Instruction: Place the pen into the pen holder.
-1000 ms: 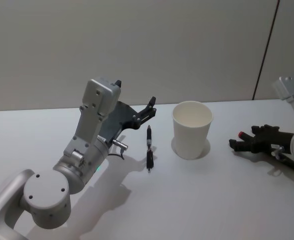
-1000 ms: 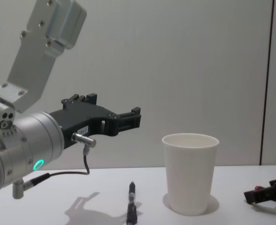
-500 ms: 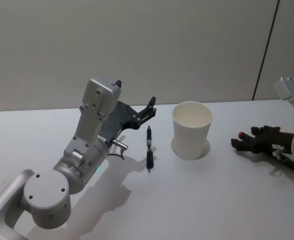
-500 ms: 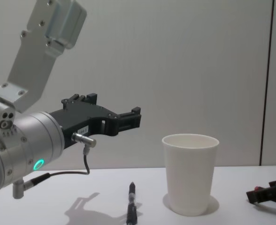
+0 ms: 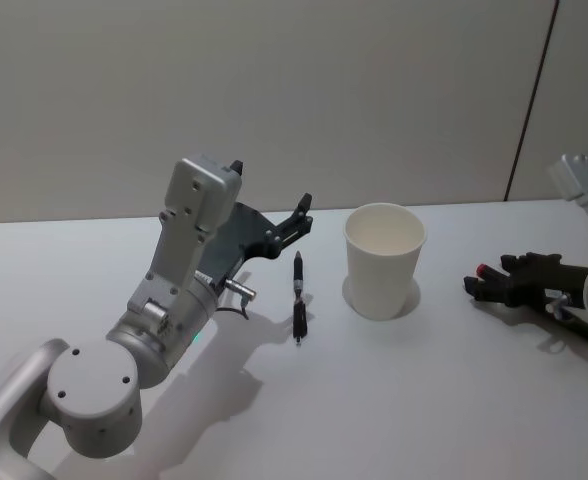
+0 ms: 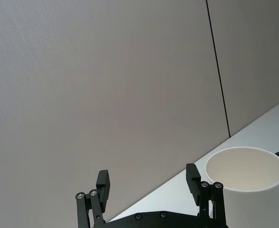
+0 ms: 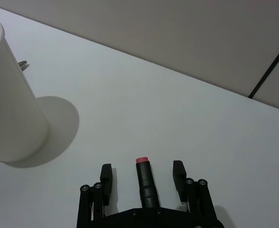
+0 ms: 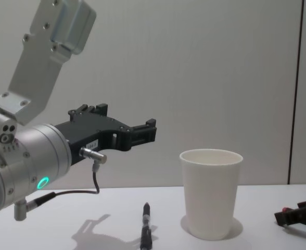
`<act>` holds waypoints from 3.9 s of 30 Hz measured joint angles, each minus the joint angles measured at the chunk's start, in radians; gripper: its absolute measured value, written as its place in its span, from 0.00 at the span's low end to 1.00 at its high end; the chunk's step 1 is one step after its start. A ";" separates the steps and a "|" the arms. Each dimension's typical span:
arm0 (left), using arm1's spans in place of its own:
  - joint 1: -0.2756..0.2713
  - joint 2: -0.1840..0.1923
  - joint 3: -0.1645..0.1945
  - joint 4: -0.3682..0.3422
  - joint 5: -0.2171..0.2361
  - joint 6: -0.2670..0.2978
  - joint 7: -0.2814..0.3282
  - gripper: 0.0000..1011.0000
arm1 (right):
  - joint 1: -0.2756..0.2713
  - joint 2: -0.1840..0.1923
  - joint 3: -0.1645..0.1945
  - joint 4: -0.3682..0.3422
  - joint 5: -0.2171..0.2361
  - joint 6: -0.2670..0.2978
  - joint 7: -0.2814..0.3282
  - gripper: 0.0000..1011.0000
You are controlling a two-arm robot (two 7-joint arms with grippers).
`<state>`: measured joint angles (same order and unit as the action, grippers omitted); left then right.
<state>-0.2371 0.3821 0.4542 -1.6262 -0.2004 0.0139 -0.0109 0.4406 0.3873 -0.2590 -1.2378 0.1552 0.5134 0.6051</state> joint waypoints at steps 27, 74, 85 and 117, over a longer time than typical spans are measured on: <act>0.000 0.000 0.000 0.000 0.000 0.000 0.000 0.99 | 0.000 0.000 0.000 0.001 0.000 0.002 0.000 0.61; 0.000 0.000 0.000 0.000 0.000 0.000 0.000 0.99 | 0.000 0.000 0.000 0.002 0.000 0.002 0.000 0.30; 0.000 0.000 0.000 0.000 0.000 0.000 0.000 0.99 | 0.000 0.000 0.000 0.002 0.000 0.002 0.000 0.23; 0.000 0.000 0.000 0.000 0.000 0.000 0.000 0.99 | 0.000 0.000 0.000 0.002 0.000 0.002 0.000 0.17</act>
<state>-0.2372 0.3821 0.4542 -1.6262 -0.2004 0.0138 -0.0109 0.4406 0.3875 -0.2592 -1.2359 0.1548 0.5150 0.6050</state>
